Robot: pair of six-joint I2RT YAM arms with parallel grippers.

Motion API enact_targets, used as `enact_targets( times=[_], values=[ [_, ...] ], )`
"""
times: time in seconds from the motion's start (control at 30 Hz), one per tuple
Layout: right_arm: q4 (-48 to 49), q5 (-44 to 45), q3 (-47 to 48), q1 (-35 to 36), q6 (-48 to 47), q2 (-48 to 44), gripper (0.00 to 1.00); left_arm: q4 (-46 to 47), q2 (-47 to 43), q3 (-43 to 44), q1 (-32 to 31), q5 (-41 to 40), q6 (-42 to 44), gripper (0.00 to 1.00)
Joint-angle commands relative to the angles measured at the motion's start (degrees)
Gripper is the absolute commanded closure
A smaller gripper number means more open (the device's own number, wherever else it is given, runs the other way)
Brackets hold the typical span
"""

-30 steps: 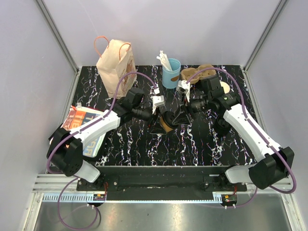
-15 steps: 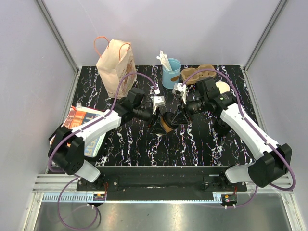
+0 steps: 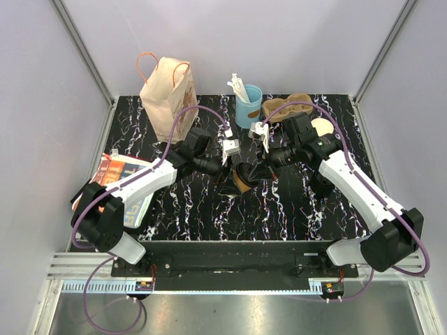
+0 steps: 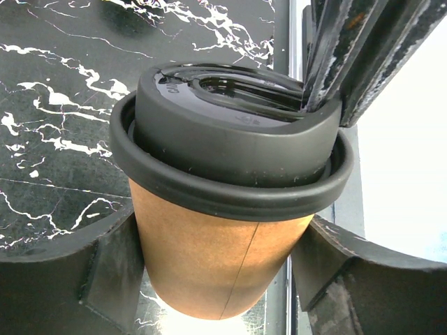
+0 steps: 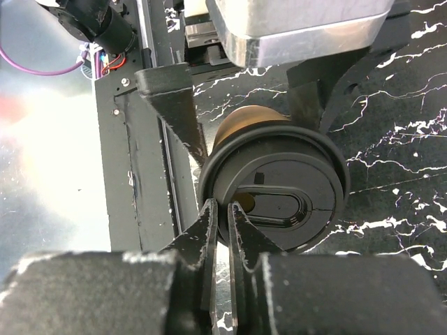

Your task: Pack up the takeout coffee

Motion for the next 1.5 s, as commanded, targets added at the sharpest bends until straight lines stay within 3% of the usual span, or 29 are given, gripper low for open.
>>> enact_targets(
  times=[0.0,0.13,0.6,0.83,0.97,1.17,1.47],
  values=[
    [0.0,1.5,2.0,0.6,-0.7,0.3,1.0,2.1,0.0,1.0,0.1,2.2,-0.1,0.2],
    [-0.5,2.7,2.6,0.6,-0.8,0.2,1.0,2.0,-0.1,0.9,0.2,2.3,-0.1,0.01],
    [-6.6,21.4,10.6,0.6,-5.2,2.2,1.0,0.4,-2.7,0.0,7.4,-2.3,1.8,0.01],
    [-10.5,30.7,15.5,1.4,-6.5,9.3,1.0,3.1,-1.2,-0.5,12.3,-9.7,-1.6,0.01],
    [-12.1,37.0,16.5,3.5,-7.7,13.7,1.0,3.5,-1.2,-1.1,15.3,-10.1,-2.9,0.01],
    [-15.5,38.8,20.0,7.3,-8.6,19.5,1.0,1.0,-1.9,-1.1,18.6,-11.1,-2.5,0.01],
    [-13.0,39.2,22.1,12.3,-7.6,25.4,1.0,-1.1,-4.0,-1.8,22.5,-12.0,-1.9,0.01]
  ],
)
